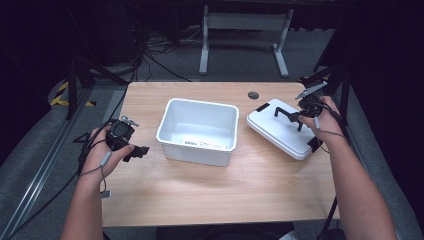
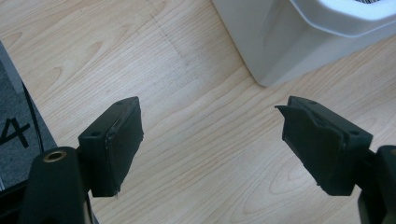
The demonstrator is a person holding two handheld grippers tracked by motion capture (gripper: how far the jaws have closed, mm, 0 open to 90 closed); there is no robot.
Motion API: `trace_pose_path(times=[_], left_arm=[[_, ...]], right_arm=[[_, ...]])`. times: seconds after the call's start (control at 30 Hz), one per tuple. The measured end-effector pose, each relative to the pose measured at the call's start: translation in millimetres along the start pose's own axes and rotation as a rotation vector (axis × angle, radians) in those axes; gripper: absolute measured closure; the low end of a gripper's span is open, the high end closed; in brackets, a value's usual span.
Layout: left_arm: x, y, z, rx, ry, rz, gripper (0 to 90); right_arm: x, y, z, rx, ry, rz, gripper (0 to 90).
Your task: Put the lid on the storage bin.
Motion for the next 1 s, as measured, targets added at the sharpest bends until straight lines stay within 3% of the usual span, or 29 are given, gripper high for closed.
trace_pose_path(times=[0.47,0.83,0.9,1.0], left_arm=[[0.5,1.1,-2.2,-0.001,-0.005,0.004,21.0],[0.7,1.2,-2.5,-0.004,-0.005,0.001,21.0],[0.7,1.4,-2.6,-0.005,-0.004,-0.004,21.0],[1.0,1.5,-2.6,-0.005,-0.005,-0.002,21.0]], right_arm=[[-2.5,-16.7,-22.8,-0.029,0.034,-0.025,84.6],[-3.7,-24.5,-30.1,-0.054,0.043,-0.033,84.2],[-5.3,-25.8,-30.9,-0.064,0.044,-0.035,81.6],[-7.6,-24.2,-29.1,-0.038,0.055,-0.052,75.4]])
Point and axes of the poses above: each handheld gripper's, and its own axes: z roughly backward along the jaws, y roughly out of its top, x roughly to its right, the point moved 4 cm from there along -z, roughly forward along the jaws, and after that the axes turned 10 degrees about -z, right-handed, at the moved point
